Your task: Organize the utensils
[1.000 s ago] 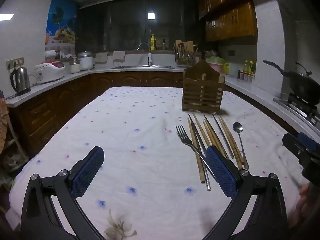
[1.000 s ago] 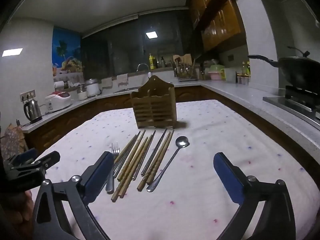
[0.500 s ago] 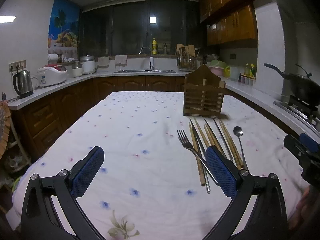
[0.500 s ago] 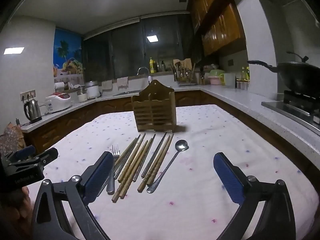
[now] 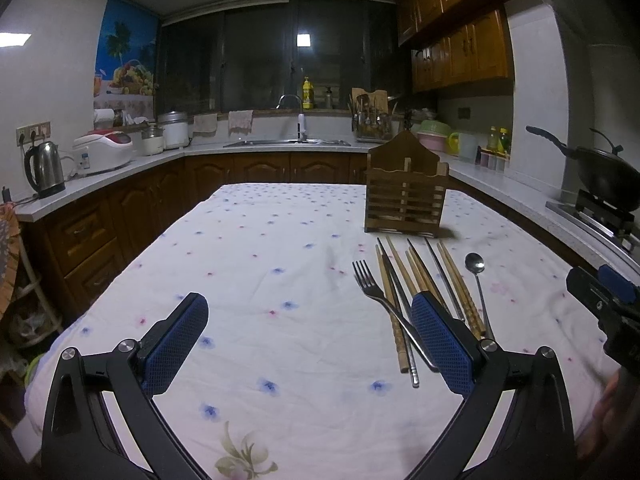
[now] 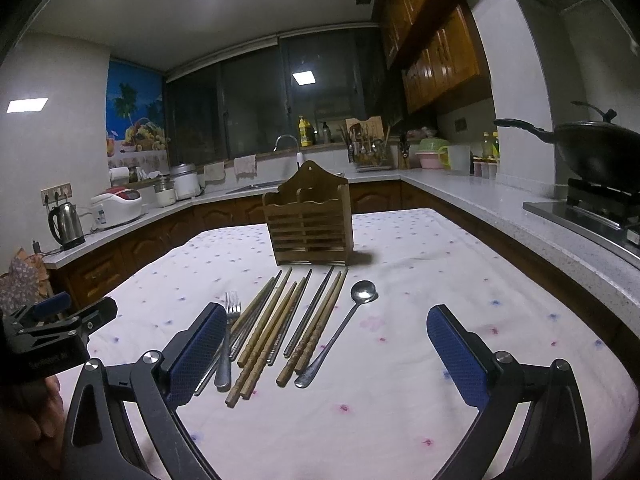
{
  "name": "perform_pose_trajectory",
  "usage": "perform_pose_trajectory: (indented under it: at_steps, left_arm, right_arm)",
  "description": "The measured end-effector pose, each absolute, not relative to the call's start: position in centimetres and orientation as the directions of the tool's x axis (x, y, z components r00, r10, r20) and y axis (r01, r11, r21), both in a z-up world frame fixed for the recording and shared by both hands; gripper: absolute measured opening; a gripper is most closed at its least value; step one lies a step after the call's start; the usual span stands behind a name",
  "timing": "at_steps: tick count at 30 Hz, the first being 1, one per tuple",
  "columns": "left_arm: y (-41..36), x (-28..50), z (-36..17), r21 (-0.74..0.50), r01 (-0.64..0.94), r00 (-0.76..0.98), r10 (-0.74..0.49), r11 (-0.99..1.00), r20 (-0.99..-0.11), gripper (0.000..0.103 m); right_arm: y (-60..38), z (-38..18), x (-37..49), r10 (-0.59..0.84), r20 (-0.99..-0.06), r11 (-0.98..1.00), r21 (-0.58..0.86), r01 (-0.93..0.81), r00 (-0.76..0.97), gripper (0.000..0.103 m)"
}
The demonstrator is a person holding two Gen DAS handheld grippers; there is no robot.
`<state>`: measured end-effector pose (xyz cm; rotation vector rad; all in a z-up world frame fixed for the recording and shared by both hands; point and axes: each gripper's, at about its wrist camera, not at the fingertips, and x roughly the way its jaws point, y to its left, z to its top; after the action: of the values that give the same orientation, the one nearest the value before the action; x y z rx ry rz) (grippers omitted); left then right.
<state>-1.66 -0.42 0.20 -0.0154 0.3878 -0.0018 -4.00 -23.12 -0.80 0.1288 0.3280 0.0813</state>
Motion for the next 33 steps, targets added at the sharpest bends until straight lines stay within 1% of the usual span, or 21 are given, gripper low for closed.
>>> perform_pose_trajectory:
  at_steps: [26,33]
  left_arm:
    - [-0.1,-1.0,-0.1,-0.030,0.010,0.916,-0.021,1.000,-0.401,0.103]
    - [0.3,-0.4,-0.3,-0.060,0.018,0.904,-0.042,0.998,-0.424,0.103]
  right_arm:
    - [-22.8,-0.9,-3.9,0.109,-0.326,0.987,0.149,-0.062,0.939,0.101]
    - [-22.5,-1.0,-4.0,0.114,-0.332,0.986,0.154,-0.065,0.936,0.101]
